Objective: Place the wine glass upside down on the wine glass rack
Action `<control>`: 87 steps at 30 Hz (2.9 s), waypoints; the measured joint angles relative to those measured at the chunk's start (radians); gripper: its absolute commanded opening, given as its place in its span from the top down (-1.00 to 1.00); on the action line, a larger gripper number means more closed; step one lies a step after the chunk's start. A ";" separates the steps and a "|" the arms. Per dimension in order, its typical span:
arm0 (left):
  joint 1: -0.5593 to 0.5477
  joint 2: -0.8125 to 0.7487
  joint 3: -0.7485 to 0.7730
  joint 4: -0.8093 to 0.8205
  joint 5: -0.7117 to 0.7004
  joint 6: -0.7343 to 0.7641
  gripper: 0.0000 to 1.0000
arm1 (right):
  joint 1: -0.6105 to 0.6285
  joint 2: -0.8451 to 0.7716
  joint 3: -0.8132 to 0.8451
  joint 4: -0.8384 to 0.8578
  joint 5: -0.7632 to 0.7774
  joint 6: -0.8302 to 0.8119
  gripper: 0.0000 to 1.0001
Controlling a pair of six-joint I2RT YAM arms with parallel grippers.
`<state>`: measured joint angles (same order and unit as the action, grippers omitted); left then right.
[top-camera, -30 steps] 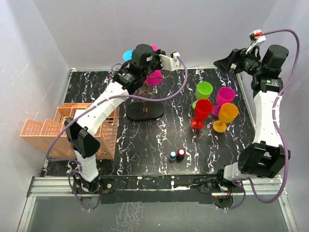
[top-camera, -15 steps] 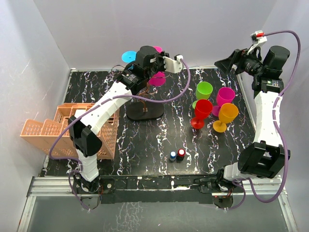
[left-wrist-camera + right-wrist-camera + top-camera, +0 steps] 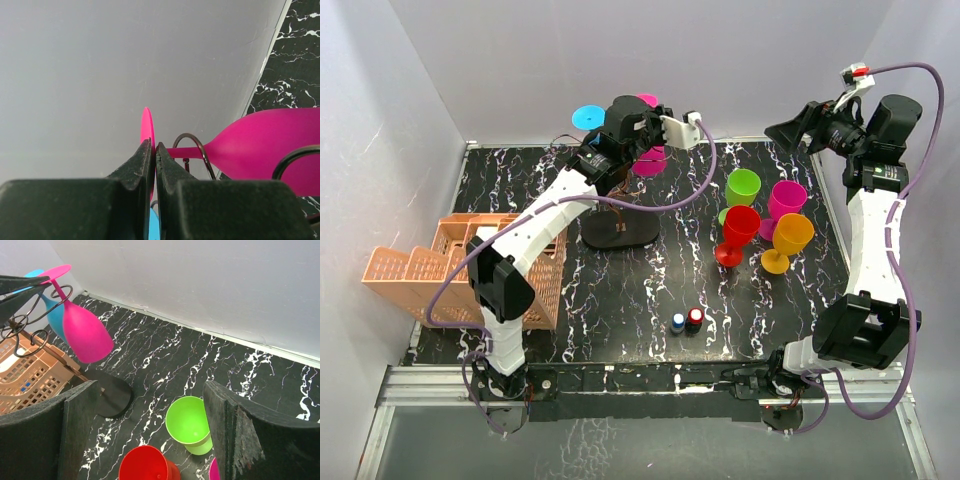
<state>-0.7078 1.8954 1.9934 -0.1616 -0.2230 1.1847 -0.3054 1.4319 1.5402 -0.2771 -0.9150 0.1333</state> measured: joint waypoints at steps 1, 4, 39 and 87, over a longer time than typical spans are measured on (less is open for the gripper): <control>0.000 0.005 0.000 0.001 0.000 -0.001 1.00 | -0.001 0.000 0.000 0.001 0.000 0.000 -0.83; -0.001 0.017 0.000 0.005 -0.004 -0.007 1.00 | -0.006 0.000 0.000 0.006 -0.001 0.000 -0.83; 0.013 0.055 0.003 0.011 -0.128 -0.083 0.90 | -0.033 -0.012 -0.064 0.064 -0.038 0.053 -0.83; 0.013 -0.050 -0.046 -0.096 -0.094 -0.146 0.09 | -0.050 -0.012 -0.082 0.095 -0.018 0.023 -0.84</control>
<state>-0.6949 1.8454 1.9476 -0.2577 -0.3172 1.0382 -0.3557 1.4197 1.4586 -0.1822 -0.9329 0.1566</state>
